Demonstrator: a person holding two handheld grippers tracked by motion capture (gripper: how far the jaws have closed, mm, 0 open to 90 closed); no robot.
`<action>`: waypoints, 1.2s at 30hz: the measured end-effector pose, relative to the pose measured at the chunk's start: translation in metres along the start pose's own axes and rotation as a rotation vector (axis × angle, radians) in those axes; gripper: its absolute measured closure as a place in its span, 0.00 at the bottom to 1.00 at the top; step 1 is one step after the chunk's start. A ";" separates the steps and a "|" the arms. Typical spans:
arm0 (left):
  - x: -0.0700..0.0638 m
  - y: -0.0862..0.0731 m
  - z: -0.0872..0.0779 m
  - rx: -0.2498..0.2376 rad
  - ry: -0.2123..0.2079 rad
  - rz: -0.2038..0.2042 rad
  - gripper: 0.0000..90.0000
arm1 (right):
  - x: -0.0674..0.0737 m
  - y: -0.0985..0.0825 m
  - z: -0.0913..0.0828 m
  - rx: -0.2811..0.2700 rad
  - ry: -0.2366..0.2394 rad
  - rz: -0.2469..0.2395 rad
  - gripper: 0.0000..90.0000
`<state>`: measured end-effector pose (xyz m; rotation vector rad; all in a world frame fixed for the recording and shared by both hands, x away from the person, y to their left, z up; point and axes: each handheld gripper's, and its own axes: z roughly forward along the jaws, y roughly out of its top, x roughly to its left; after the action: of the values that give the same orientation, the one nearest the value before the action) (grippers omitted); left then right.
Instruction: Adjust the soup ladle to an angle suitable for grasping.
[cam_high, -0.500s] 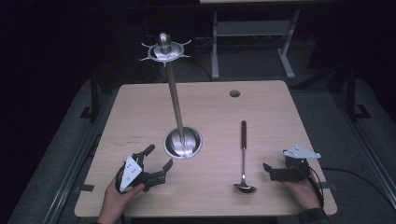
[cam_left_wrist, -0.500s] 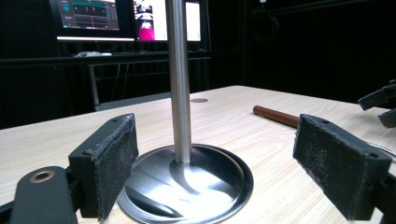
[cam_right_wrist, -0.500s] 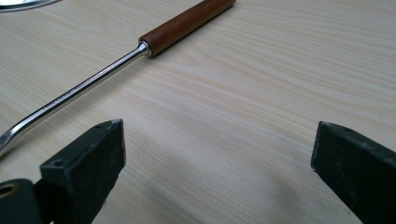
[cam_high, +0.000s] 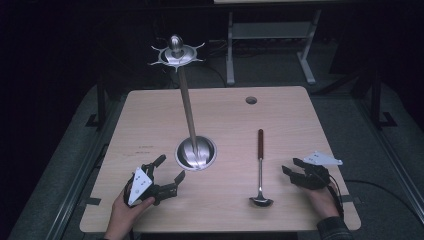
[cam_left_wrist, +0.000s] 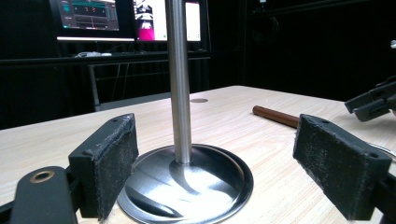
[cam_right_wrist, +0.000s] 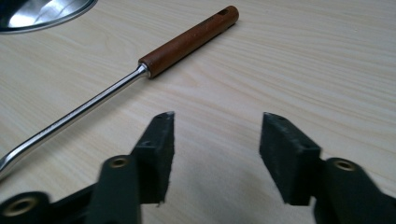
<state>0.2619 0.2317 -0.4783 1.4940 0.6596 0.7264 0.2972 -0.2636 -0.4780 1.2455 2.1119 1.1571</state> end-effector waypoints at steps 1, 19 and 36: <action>0.000 0.000 0.000 0.000 0.000 0.000 0.15 | -0.001 0.001 0.001 -0.002 0.007 0.008 0.57; 0.000 0.000 0.000 0.002 0.000 -0.005 0.15 | -0.005 0.014 0.019 -0.034 0.072 0.022 1.00; 0.000 0.000 0.000 0.002 -0.001 -0.002 0.15 | -0.001 0.038 0.056 0.010 0.096 0.019 1.00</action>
<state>0.2618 0.2313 -0.4781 1.4953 0.6612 0.7242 0.3556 -0.2304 -0.4781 1.2395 2.1818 1.2398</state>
